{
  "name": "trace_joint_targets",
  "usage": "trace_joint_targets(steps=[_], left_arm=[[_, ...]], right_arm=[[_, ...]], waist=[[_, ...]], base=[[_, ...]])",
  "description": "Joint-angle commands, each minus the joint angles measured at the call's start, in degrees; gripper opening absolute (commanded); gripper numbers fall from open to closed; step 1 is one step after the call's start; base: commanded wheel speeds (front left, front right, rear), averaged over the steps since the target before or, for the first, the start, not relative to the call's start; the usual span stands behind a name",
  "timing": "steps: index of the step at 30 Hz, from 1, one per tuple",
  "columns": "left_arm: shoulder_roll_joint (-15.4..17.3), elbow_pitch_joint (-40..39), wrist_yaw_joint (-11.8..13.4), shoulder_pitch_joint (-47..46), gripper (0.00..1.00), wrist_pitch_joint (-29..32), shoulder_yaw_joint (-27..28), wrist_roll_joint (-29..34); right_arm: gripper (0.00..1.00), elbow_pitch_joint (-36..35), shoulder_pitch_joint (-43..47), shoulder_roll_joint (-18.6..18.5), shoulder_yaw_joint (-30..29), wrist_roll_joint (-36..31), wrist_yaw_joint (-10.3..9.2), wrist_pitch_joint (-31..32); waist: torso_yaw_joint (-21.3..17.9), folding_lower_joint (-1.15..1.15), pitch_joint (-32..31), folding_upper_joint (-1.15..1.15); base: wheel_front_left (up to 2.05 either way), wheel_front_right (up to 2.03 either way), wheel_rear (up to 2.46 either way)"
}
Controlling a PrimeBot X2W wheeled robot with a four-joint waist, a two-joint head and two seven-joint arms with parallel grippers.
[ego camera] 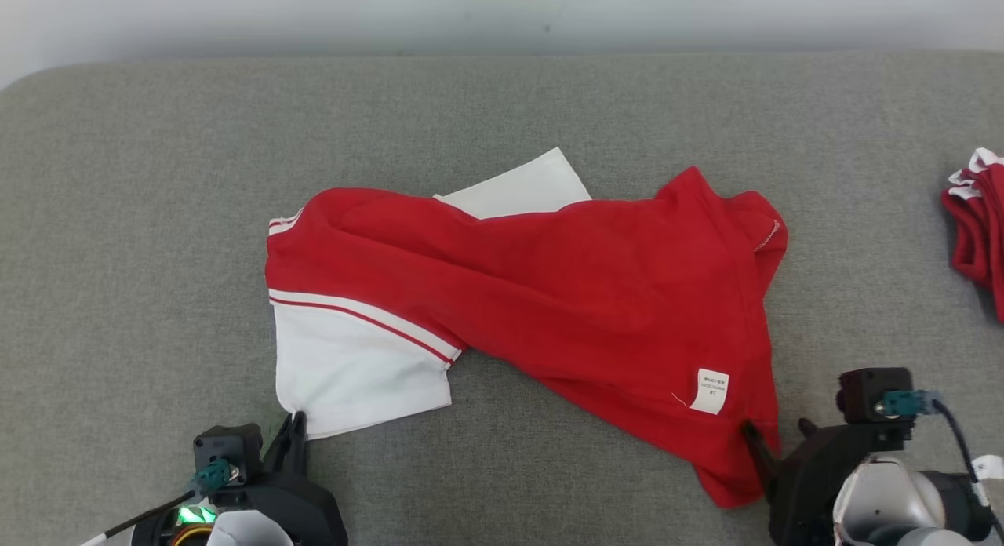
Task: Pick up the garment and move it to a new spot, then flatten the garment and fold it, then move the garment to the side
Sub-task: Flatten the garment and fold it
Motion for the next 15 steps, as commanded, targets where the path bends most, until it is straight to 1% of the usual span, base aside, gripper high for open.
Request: trace_joint_targets(steps=[1,11,12,13,14,15], left_arm=[[0.34,1.30,0.63,0.39,0.00,0.50,0.05,-0.15],[0.70,1.78,0.86,-0.82,0.00,-0.52,-0.21,-0.52],[0.72,1.89,0.86,-0.89,0.00,-0.75,-0.24,-0.61],[0.71,1.98,0.84,-0.98,0.00,-0.91,-0.29,-0.65],[0.68,2.00,0.81,-1.15,0.00,-1.17,-0.30,-0.73],[0.65,1.85,0.83,-1.29,0.00,-1.73,-0.21,-0.90]], right_arm=[[1.00,1.13,-0.38,0.18,0.66,-0.97,-0.15,0.16],[1.00,7.76,-2.90,0.22,3.19,-3.10,-0.15,-1.91],[0.61,8.20,-3.05,0.22,3.33,-2.87,-0.15,-2.18],[0.25,8.44,-3.18,0.22,3.45,-2.86,-0.15,-2.54],[0.00,8.30,-3.36,0.23,3.53,-2.77,-0.15,-3.22],[0.00,8.04,-3.58,0.23,3.35,-2.59,-0.15,-3.97]], waist=[[0.50,0.00,0.54,0.00],[0.77,0.00,1.50,0.00],[0.77,0.00,1.52,0.00],[0.79,0.00,1.51,0.00],[0.80,0.00,1.47,0.00],[0.79,0.00,1.36,0.00]], base=[[0.00,0.00,0.00],[0.00,0.00,0.00],[0.00,0.00,0.00],[0.00,0.00,0.00],[0.00,0.00,0.00],[0.00,0.00,0.00]])
